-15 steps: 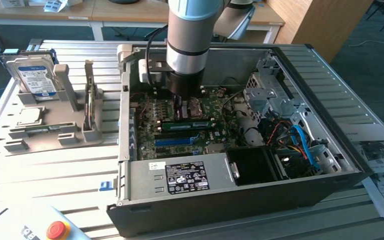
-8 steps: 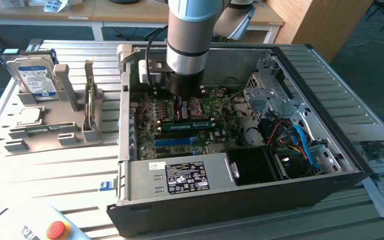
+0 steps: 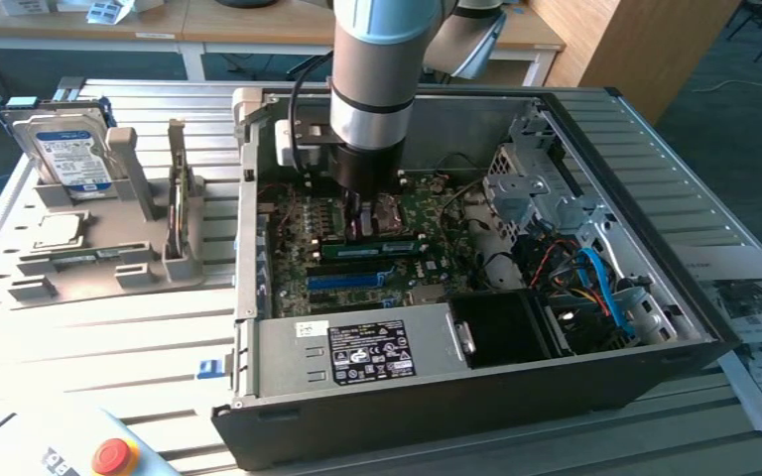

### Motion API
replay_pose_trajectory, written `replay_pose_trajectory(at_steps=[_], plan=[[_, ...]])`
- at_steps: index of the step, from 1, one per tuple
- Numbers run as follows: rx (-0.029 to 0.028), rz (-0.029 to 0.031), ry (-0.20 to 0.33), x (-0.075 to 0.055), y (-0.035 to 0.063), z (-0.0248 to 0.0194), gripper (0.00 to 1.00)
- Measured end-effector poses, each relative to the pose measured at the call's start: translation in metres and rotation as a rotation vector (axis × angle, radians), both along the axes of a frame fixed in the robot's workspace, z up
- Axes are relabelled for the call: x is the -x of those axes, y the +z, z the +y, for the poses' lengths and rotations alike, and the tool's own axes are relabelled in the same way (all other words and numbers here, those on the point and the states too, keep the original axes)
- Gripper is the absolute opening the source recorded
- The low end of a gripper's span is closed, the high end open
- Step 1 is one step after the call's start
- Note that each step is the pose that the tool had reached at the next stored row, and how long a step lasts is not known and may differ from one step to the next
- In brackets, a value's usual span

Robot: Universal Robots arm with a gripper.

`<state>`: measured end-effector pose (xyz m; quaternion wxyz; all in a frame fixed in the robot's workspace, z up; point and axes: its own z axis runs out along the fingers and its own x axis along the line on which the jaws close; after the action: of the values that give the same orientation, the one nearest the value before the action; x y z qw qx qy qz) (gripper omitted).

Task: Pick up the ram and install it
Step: 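Press down the ram until it locks into place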

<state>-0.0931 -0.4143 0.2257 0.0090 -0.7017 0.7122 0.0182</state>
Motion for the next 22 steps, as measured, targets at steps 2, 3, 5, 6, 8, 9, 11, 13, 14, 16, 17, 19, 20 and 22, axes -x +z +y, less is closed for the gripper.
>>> replay_pose_trajectory(at_steps=[2, 3, 5, 6, 8, 9, 11, 13, 14, 16, 17, 19, 20, 22], plan=[[0.0000, -0.0001, 0.000, 0.0000, -0.0006, 0.0000, 0.10], [0.0002, 0.0000, 0.000, 0.0000, -0.0007, 0.0000, 0.10], [0.0002, 0.0001, 0.000, 0.0000, -0.0008, 0.0000, 0.10], [0.0001, 0.0000, 0.000, 0.0000, -0.0009, 0.0000, 0.10], [-0.0001, -0.0001, 0.000, 0.0000, -0.0010, 0.0000, 0.10], [-0.0001, -0.0001, 0.000, 0.0000, -0.0012, -0.0001, 0.10], [0.0002, -0.0001, 0.000, 0.0002, -0.0019, -0.0004, 0.10], [0.0002, -0.0001, 0.000, 0.0001, -0.0020, -0.0004, 0.10], [0.0000, -0.0001, 0.000, 0.0000, -0.0021, -0.0003, 0.10], [-0.0002, -0.0004, 0.000, 0.0000, -0.0022, -0.0003, 0.10], [-0.0001, -0.0004, 0.000, 0.0000, -0.0023, -0.0003, 0.10], [-0.0001, -0.0003, 0.000, 0.0000, -0.0023, -0.0004, 0.10], [-0.0001, -0.0003, 0.000, 0.0000, -0.0023, -0.0004, 0.10], [-0.0001, -0.0003, 0.000, 0.0000, -0.0023, -0.0004, 0.10]])
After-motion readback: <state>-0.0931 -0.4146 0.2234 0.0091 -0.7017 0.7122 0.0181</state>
